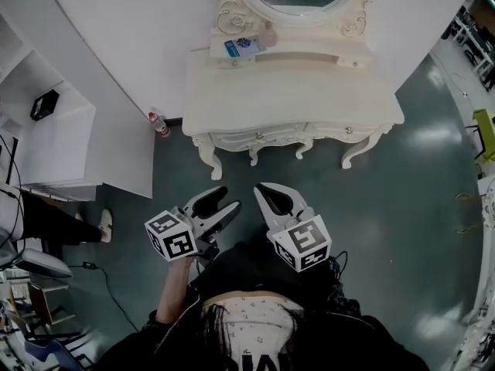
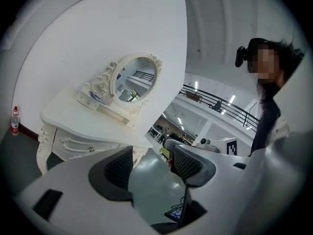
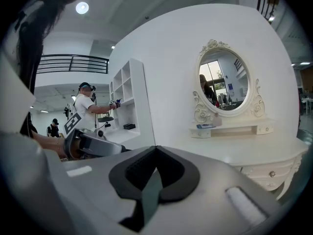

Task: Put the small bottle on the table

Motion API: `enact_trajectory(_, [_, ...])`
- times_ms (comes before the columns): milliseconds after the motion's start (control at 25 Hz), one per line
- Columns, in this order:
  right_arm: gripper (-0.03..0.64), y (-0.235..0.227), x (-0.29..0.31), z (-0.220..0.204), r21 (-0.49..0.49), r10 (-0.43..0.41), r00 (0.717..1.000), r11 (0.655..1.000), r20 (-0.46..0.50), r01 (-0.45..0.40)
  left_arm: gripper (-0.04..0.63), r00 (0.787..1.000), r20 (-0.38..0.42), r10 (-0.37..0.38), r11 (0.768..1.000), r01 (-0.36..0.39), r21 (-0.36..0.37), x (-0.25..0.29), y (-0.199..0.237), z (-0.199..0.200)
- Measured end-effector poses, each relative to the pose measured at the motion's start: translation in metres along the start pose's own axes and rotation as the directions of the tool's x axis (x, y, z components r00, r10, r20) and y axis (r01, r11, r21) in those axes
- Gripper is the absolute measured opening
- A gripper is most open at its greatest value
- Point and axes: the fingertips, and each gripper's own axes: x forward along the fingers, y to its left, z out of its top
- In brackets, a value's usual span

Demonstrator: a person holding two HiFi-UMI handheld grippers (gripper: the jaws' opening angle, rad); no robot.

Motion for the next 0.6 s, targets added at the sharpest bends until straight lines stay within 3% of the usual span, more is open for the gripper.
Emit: enact_trajectory(600, [0.009, 0.058, -0.025, -0.027, -0.02, -0.045, 0.999, 0.999, -0.024, 0.044, 0.264, 0.998, -0.029, -0.054, 0.998, 0.055, 0.017, -0.045, -0.019, -0.038])
